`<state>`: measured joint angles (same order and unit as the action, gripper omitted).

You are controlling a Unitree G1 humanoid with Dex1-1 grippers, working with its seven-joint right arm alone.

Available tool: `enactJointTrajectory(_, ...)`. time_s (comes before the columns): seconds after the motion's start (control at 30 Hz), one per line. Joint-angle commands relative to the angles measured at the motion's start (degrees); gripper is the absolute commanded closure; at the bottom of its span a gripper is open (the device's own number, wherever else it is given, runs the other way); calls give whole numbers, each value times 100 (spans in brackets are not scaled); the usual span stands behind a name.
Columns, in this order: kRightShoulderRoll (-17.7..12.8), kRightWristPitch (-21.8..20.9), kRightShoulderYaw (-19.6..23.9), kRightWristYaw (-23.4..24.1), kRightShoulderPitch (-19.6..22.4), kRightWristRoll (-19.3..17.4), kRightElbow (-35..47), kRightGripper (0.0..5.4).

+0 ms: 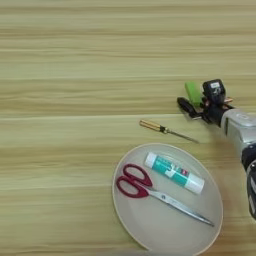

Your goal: Move the objects on the table

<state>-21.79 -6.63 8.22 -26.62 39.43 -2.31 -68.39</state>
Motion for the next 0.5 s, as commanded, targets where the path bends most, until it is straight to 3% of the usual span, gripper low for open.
enactJointTrajectory(0.03, -168, 92, 97, 144, 422, -62, 106, 137)
enactJointTrajectory(0.5, -208, 83, 250, 289, 484, -112, 4, 330)
